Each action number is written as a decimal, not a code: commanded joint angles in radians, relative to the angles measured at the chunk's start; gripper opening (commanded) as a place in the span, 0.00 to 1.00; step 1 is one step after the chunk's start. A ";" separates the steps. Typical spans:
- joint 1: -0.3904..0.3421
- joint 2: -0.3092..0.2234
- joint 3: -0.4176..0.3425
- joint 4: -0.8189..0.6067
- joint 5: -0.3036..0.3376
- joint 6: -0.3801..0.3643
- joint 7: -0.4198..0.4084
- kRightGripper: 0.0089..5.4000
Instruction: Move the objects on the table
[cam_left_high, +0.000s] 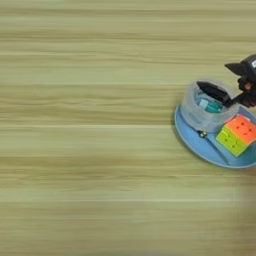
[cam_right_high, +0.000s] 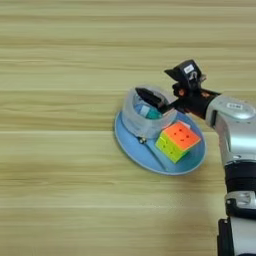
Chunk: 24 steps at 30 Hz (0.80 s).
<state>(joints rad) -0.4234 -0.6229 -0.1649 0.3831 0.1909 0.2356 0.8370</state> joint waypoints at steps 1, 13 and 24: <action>-0.060 -0.050 -0.012 -0.016 -0.008 -0.023 -0.016 1.00; -0.074 -0.048 -0.003 0.058 -0.030 -0.050 -0.015 1.00; -0.087 -0.044 -0.001 0.092 -0.034 -0.066 -0.018 0.85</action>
<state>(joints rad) -0.4344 -0.6229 -0.1543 0.5019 0.1622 0.2026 0.8381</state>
